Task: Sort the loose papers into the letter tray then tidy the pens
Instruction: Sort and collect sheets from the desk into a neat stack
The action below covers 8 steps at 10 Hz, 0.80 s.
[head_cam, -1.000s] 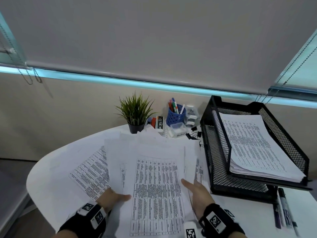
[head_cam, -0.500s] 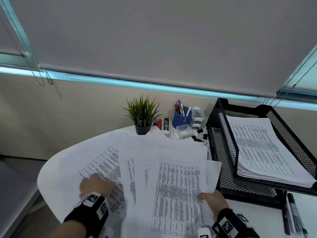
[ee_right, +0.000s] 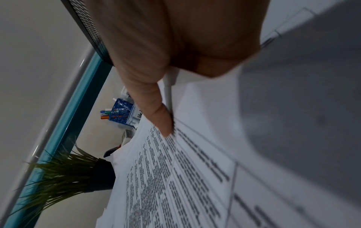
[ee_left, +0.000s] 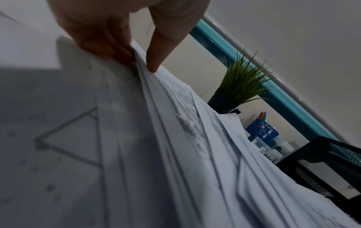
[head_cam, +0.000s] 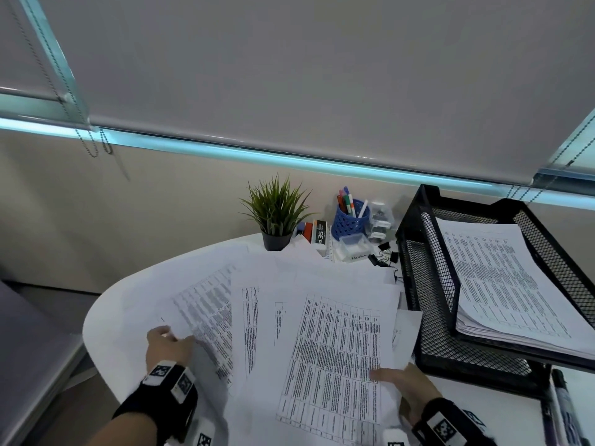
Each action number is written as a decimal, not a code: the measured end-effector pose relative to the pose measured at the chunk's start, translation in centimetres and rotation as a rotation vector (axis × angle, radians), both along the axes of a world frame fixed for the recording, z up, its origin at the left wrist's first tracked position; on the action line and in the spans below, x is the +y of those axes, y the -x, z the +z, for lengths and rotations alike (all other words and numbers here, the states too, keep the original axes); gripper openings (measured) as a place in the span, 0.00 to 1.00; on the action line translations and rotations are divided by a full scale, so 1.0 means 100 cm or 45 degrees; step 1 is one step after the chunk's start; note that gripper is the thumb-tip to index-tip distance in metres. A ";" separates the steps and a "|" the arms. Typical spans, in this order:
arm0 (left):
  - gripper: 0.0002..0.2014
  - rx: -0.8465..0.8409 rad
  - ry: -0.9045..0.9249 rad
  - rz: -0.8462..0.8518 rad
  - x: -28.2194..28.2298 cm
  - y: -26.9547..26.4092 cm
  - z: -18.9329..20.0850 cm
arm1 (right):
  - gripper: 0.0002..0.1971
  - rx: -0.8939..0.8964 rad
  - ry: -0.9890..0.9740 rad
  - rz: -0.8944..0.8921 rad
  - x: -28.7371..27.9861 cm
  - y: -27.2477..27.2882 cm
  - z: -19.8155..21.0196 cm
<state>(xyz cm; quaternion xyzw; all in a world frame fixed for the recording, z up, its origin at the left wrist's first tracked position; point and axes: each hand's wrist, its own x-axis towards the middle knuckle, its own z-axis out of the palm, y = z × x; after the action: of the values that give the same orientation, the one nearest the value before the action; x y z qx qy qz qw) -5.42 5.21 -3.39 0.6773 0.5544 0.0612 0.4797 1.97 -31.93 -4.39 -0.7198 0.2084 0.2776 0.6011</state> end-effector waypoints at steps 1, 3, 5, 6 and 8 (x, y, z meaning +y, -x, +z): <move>0.14 -0.065 -0.059 -0.132 -0.010 0.004 0.005 | 0.24 0.056 -0.160 0.012 0.007 0.003 -0.004; 0.10 -0.118 -0.153 -0.321 -0.011 -0.004 0.008 | 0.25 -0.017 -0.047 -0.122 0.015 0.003 -0.007; 0.19 0.096 -0.126 -0.609 -0.004 -0.014 -0.003 | 0.18 -0.049 -0.044 -0.163 0.005 -0.002 -0.001; 0.18 0.153 -0.033 -0.682 -0.008 -0.017 -0.004 | 0.20 -0.046 -0.075 -0.144 0.004 -0.002 -0.002; 0.18 0.175 0.074 -0.731 -0.028 -0.022 -0.004 | 0.22 -0.232 0.029 -0.016 0.017 0.000 0.003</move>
<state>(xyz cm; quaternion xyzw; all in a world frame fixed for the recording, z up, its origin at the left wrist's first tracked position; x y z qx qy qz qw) -3.22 2.41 -3.75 0.7950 0.3729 -0.1388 0.4579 2.00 -30.20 -4.05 -0.7476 0.1607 0.2048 0.6110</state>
